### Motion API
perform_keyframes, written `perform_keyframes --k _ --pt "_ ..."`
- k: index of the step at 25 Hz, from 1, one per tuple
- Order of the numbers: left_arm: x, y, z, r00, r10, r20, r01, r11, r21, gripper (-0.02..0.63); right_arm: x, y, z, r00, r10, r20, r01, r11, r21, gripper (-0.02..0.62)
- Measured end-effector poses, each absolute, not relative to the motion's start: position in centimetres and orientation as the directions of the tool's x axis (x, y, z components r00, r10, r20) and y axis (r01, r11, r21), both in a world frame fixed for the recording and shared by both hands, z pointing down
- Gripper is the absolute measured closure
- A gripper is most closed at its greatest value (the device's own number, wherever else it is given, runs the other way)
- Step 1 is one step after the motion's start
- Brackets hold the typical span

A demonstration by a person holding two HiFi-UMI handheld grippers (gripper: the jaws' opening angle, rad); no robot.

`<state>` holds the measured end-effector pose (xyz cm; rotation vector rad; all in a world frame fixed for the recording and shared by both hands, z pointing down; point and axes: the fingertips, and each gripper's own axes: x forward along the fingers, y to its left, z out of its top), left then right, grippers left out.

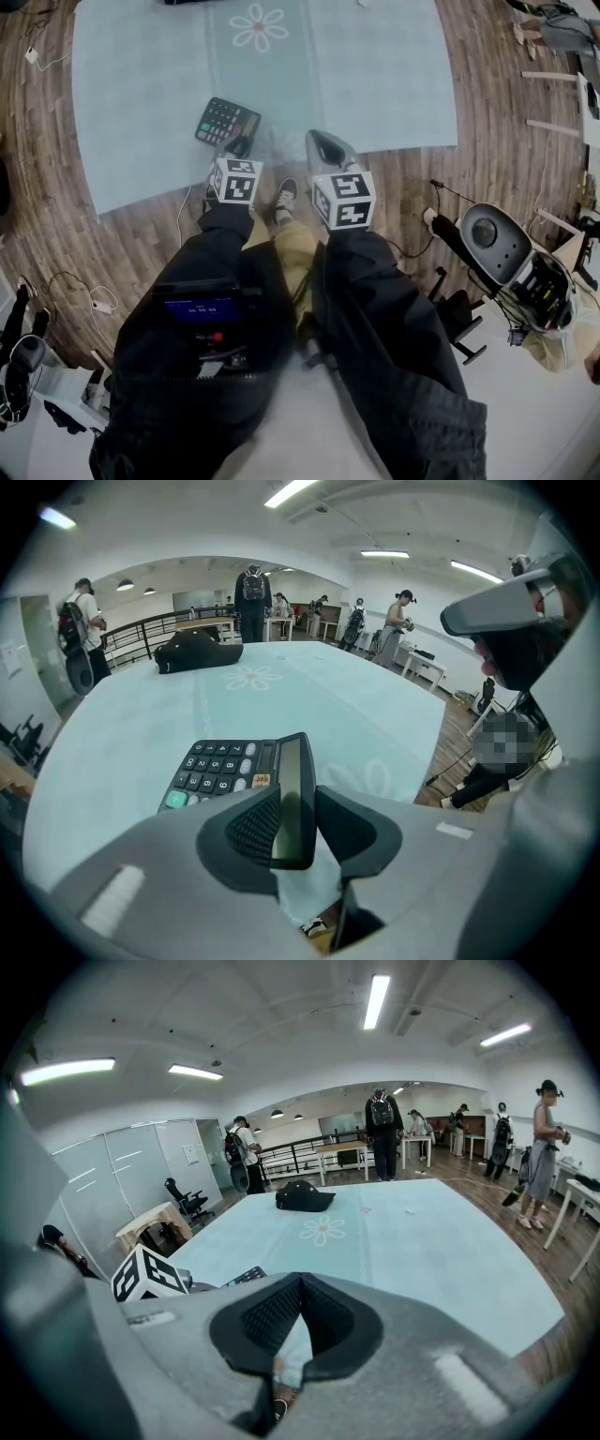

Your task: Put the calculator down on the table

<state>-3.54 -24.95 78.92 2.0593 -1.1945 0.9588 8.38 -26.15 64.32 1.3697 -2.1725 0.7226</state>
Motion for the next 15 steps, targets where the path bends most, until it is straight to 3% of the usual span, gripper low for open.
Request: perform_keyframes --k 2,4,7,15 --pt "-3.6 -25.1 78.8 0.36 -0.487 0.796 -0.892 -0.431 0.14 0.487 8.5 -26.0 64.1 -0.389 -0.671 0.631 -0.915 0.361 -0.18 0.595" --pt "-3.7 -24.9 78.6 0.382 -0.481 0.789 -0.888 -0.427 0.17 0.421 8.4 -25.8 63.8 -0.388 -0.677 0.625 -0.916 0.359 -0.179 0.595" --pt "-4.0 -24.6 77.7 0.385 -0.495 0.779 -0.888 -0.428 0.167 0.417 8.3 -25.5 63.1 -0.388 -0.694 0.607 -0.918 0.354 -0.181 0.595" --pt "-4.3 -26.2 69.3 0.389 -0.657 0.646 -0.907 -0.398 0.141 0.509 7.5 -26.0 59.1 -0.41 -0.756 0.51 -0.911 0.362 -0.195 0.595"
